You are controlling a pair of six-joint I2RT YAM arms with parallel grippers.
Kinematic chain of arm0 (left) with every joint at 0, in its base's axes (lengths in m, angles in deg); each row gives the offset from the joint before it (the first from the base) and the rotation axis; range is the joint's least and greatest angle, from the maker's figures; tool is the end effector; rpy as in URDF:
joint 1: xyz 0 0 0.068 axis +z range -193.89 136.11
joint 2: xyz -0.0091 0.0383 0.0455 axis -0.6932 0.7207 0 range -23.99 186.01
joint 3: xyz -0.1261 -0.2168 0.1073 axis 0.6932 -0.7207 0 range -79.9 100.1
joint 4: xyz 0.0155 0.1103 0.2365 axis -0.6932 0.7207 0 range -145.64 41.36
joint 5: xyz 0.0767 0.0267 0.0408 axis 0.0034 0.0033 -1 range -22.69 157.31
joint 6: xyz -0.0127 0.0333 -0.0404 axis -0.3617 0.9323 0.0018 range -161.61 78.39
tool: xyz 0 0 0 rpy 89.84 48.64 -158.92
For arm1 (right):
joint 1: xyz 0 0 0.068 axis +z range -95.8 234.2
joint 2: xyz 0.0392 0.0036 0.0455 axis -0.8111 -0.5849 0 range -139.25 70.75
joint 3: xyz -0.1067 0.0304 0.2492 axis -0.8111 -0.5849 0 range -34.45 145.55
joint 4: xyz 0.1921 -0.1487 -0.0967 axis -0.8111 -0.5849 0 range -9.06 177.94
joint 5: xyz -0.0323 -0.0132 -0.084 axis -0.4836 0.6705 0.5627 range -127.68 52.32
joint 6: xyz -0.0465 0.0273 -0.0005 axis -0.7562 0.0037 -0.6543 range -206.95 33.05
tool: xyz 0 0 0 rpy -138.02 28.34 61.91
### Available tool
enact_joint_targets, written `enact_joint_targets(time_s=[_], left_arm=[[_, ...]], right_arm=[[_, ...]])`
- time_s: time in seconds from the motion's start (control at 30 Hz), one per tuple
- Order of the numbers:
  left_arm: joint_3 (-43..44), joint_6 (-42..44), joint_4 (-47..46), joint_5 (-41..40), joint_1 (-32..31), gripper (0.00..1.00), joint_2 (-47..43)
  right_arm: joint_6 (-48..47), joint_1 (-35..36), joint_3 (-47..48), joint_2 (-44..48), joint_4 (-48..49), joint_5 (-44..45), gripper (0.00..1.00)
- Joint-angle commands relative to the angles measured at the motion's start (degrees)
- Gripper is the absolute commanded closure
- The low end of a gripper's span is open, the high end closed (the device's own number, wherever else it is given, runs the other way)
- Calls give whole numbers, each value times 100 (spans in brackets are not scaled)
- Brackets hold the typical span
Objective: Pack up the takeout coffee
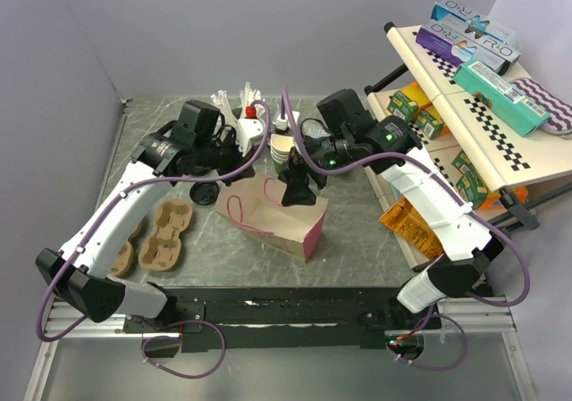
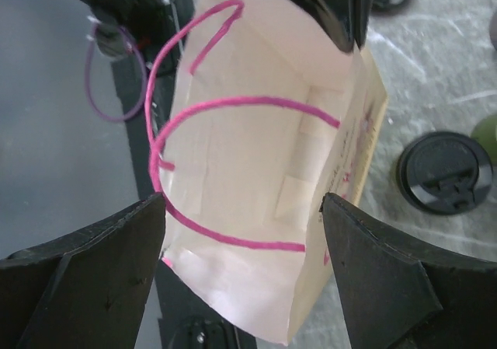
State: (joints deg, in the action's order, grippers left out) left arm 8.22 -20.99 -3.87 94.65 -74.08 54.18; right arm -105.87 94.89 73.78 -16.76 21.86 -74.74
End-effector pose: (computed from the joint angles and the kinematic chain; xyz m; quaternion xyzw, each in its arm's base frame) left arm 0.2298 -0.1528 0.4029 0.4677 0.7599 -0.2480 0.3772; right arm 0.2047 0.2043 0.4471 -0.5407 0.7011 0.3567 0.2981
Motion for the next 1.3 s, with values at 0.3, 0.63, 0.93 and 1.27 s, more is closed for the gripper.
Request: enact_joint_targets(time_s=[0.3,0.63,0.93,1.27], left_arm=[[-57,-199,88,-9,5,99,-83],[-146,-217,70,-105,22,99,-153],[-146,-208,79,-70,58,99,-180],[-84,-190,97,-26,84,99,-144]], right_arm=[[-323,-648,724,200,-684,350,11],[-1430,-352,333,154,-1224,295,11],[-1220,27,-179,190,-546,1587,11],[-1264,62,-434,-3,-484,1456,28]])
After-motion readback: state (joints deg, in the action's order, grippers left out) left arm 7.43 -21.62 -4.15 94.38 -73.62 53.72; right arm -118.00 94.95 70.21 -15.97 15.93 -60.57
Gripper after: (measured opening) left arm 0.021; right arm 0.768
